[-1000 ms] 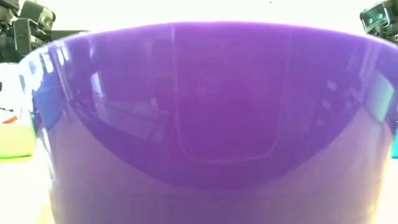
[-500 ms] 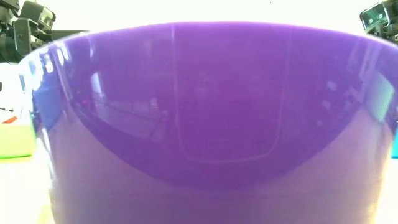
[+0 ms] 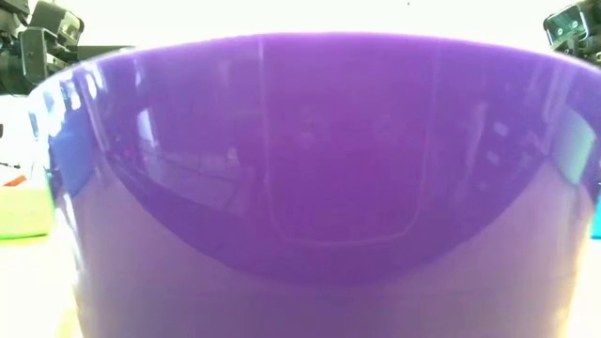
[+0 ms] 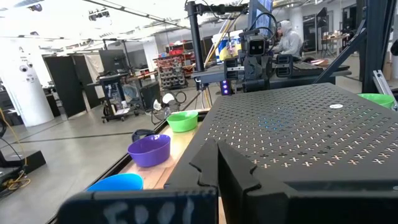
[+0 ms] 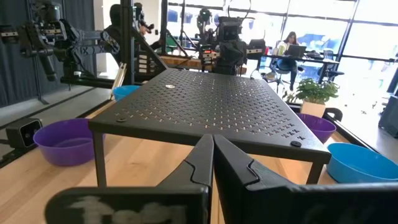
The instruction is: Pick & Place Mini bowls
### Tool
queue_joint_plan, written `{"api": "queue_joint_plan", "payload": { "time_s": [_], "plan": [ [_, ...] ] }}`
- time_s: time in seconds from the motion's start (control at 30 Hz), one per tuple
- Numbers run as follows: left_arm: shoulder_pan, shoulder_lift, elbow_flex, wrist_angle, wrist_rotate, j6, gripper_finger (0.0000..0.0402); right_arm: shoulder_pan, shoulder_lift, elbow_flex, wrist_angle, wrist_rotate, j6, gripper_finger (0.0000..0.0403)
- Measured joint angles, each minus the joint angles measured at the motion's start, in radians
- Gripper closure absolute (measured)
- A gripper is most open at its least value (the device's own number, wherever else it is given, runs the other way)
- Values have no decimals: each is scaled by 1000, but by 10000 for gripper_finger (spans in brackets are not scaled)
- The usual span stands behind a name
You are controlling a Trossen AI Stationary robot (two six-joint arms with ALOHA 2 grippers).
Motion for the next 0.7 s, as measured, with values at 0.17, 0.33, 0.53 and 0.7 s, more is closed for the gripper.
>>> {"api": "queue_joint_plan", "payload": {
  "time_s": [0.17,0.33,0.53,0.7],
  "plan": [
    [0,0,0,0,0,0,402,0,0,0,0,0,0,394],
    [1,0,0,0,0,0,402,0,0,0,1,0,-10,394],
    [1,0,0,0,0,0,402,0,0,0,9,0,14,394],
    [1,0,0,0,0,0,402,0,0,0,48,0,36,394]
  ]
}}
